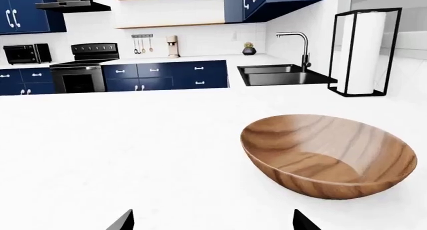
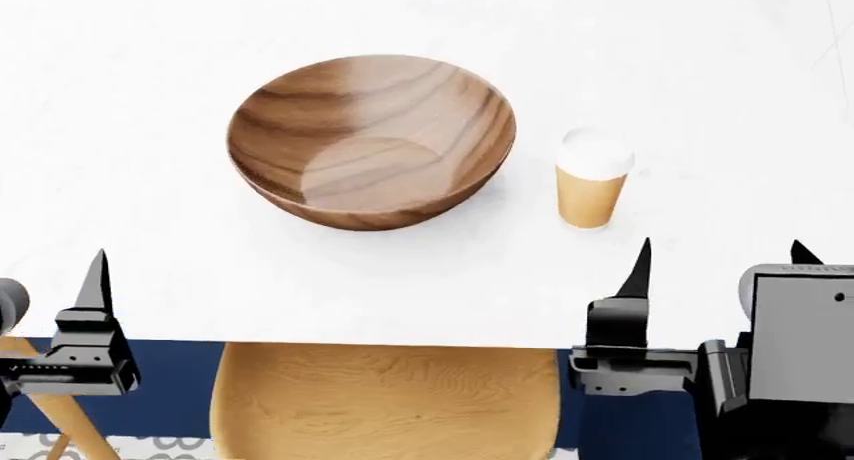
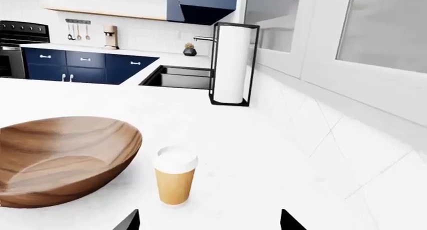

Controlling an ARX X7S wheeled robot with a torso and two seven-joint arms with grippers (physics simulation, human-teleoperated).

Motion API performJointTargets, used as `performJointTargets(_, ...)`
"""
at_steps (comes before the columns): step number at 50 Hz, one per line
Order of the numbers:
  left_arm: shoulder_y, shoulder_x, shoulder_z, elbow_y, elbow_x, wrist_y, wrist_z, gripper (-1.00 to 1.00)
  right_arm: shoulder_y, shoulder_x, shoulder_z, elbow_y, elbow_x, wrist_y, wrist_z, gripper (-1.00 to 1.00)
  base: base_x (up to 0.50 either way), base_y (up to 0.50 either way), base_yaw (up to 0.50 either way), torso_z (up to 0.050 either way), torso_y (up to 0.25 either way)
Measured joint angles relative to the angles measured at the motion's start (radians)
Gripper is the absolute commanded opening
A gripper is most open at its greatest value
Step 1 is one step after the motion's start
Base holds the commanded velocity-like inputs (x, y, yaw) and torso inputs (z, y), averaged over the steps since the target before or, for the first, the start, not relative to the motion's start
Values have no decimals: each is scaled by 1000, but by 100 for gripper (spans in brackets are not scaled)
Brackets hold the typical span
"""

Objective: Place the cup inside the bowl on the dining table and move the bowl to any counter.

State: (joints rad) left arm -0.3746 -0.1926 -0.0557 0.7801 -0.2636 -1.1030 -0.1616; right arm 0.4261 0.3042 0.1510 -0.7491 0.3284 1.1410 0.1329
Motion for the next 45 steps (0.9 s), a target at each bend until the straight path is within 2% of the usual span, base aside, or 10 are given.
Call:
performJointTargets(28,23,-7,-7,-11,-16,19,-12,100,-6,-3,-11,-9,17,6,11,100,343,-1,0,0,1)
performJointTargets(45,25,-14,-14,-8,-28,19,-20,100,-3,3,-14,-14,24,12,19,100,207,-1,0,0,0)
